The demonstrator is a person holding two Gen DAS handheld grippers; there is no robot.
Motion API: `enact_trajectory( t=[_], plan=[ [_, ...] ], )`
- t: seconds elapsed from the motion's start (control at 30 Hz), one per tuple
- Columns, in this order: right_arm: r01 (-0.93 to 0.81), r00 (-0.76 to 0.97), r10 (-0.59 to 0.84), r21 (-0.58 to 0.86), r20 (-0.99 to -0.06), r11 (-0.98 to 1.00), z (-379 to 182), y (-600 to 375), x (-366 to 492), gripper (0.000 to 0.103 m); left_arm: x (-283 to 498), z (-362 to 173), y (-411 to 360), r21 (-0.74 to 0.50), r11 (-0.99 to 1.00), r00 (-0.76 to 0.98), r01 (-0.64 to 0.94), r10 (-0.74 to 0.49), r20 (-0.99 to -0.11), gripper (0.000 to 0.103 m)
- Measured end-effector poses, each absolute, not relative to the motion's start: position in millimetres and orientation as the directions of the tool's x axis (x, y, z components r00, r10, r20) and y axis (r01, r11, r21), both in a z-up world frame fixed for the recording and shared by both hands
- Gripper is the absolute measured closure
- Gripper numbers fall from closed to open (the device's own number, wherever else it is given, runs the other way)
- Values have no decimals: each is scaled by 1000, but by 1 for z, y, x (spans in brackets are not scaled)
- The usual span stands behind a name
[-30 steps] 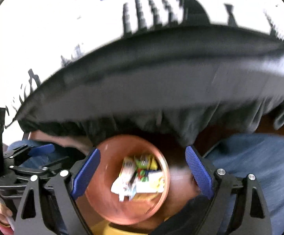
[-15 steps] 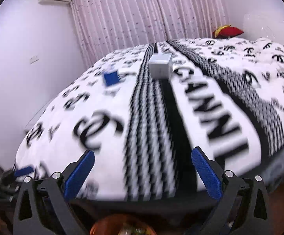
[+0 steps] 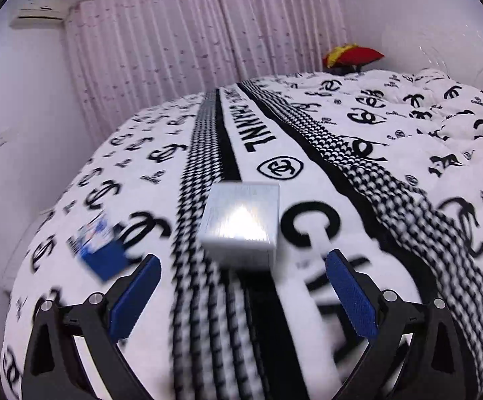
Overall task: Collect trash
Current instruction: 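Grasp the silver-white box with the right gripper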
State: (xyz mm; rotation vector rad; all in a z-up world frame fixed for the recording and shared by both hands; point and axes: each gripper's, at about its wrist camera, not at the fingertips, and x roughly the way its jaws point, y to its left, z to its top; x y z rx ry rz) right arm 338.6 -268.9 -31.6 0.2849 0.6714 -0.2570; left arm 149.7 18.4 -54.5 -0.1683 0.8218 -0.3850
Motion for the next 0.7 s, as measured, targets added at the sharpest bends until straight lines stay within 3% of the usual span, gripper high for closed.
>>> enact_trajectory(
  t=[0.13, 0.17, 0.23, 0.27, 0.7],
  plan=[
    [362, 695, -176, 128, -697, 923, -46, -273, 379, 6, 161, -52, 17, -300, 915, 615, 268, -402, -678, 13],
    [365, 680, -183, 111, -710, 924, -50, -274, 386, 11, 163, -51, 17, -304, 914, 615, 268, -405, -677, 13],
    [365, 655, -191, 85, -731, 927, -56, -275, 395, 33, 167, -50, 16, -311, 912, 614, 266, -409, -675, 13],
    [362, 650, -183, 89, -737, 928, -57, -276, 395, 39, 169, -49, 15, -315, 910, 614, 269, -414, -672, 13],
    [294, 759, -121, 172, -639, 940, -11, -283, 311, 40, 202, -36, -4, -345, 903, 612, 256, -428, -665, 13]
  ],
)
